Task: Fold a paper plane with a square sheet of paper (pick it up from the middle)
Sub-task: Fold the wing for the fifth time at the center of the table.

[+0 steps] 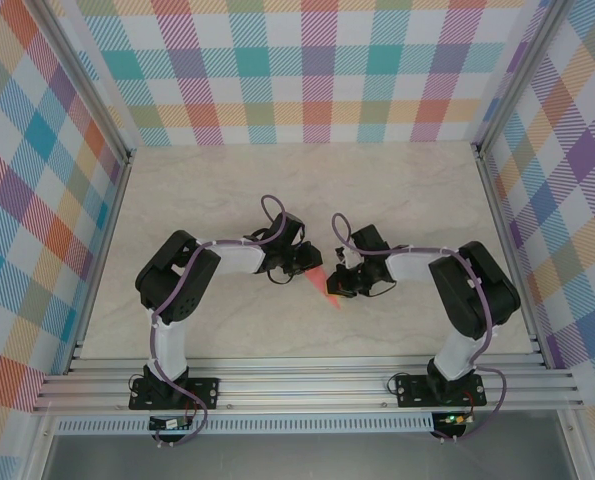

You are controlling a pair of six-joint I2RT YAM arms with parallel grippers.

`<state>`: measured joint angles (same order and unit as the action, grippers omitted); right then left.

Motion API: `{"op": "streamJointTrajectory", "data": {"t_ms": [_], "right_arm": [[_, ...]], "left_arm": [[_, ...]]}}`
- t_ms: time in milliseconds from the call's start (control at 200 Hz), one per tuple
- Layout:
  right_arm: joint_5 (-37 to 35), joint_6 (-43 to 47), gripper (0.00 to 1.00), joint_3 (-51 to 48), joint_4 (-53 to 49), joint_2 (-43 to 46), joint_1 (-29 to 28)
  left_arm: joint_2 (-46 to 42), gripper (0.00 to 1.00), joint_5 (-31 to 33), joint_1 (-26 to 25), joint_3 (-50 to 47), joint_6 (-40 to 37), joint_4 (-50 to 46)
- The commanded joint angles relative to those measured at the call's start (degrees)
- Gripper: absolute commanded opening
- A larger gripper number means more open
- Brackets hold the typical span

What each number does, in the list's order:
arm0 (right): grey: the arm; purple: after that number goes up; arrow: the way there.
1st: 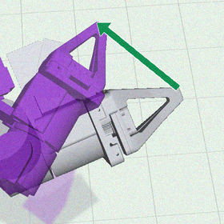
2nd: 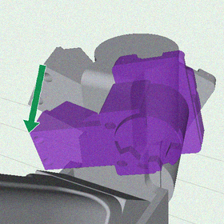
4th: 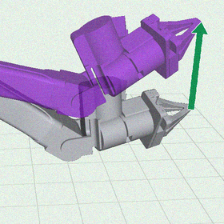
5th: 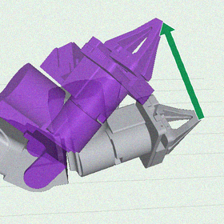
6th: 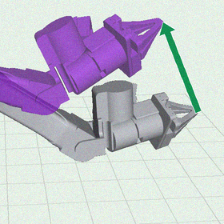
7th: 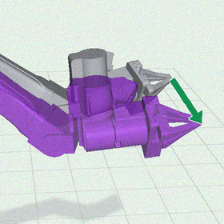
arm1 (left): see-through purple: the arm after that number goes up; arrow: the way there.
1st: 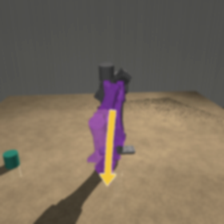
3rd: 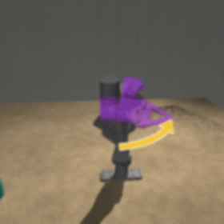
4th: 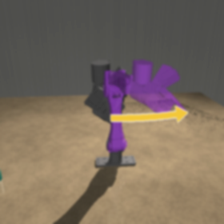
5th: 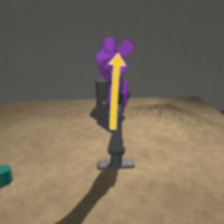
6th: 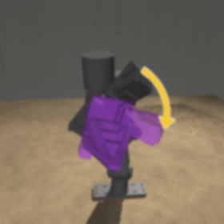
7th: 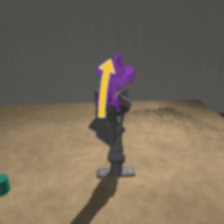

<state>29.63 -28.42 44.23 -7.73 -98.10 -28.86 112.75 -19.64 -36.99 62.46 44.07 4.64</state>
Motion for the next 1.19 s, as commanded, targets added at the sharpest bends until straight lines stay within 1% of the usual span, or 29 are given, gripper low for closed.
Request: {"op": "streamJointTrajectory", "data": {"t_ms": [0, 125, 310, 385, 440, 515, 610, 710, 795, 865, 920, 1005, 1070, 1145, 1190], "right_arm": [[-0.2, -1.0, 0.07, -1.5, -1.8, 4.2, -0.1], [4.2, -0.8, 0.09, 2.1, -1.2, 5.3, -0.1], [5.9, -1.0, 0.1, 6.2, -0.2, 0.9, -1.2], [4.7, -1.4, 0.11, 7.1, -0.1, -1.2, -2.3], [3.5, -1.5, 0.08, 7.9, -0.6, -3.3, -2.5], [-0.3, -2.4, 0.07, 6.7, 0.0, -4.7, -2.4], [-2.4, -2.7, 0.06, 4.8, 0.5, -6.2, -2.2], [-2.3, -2.8, 0.06, 2.6, 1.2, -7.2, -2.1], [-0.4, -3.1, 0.08, 1.9, 1.9, -6.3, -2.1], [0.9, -3.2, 0.11, 1.9, 2.2, -3.2, -2.1], [0.5, -2.6, 0.13, 2.1, 1.0, 0.2, -1.8], [-1.1, -2.1, 0.15, 0.7, 0.5, 6.3, 0.3], [-4.9, -1.6, 0.21, -0.6, -1.2, 11.0, 2.9], [-9.9, 0.2, 0.26, -1.9, -3.2, 15.4, 5.5], [-11.5, 0.6, 0.33, -2.5, -3.6, 17.4, 6.9]], "left_arm": [[0.2, 0.2, 2.7, 0.1, -0.6, -1.7, -5.4], [0.2, 0.2, 3.0, 0.1, -0.5, -2.0, -5.6], [0.5, 0.2, 2.5, 0.1, -0.5, -1.3, -4.6], [0.5, 0.2, 2.2, 0.1, -0.2, -1.1, -4.5], [0.4, 0.2, 2.3, 0.1, -0.3, -1.0, -4.4], [0.3, 0.2, 2.4, 0.1, -0.3, -0.9, -4.4], [0.2, 0.2, 2.3, 0.1, -0.3, -0.9, -4.5], [0.2, 0.2, 2.5, 0.1, -0.3, -1.0, -4.5], [0.4, 0.2, 2.2, 0.1, -0.1, -1.1, -4.4], [0.0, 0.2, 2.1, 0.1, 0.5, -1.1, -4.6], [-0.6, 0.21, 2.3, 0.1, 1.5, -1.6, -5.8], [-2.3, 0.25, 3.5, -0.1, 4.1, -2.7, -9.6], [-4.4, 0.29, 4.8, -0.2, 6.1, -3.6, -12.6], [-7.2, 0.42, 8.0, -0.7, 8.6, -4.1, -17.6], [-8.9, 0.51, 10.4, -1.1, 9.9, -3.8, -21.1]]}}
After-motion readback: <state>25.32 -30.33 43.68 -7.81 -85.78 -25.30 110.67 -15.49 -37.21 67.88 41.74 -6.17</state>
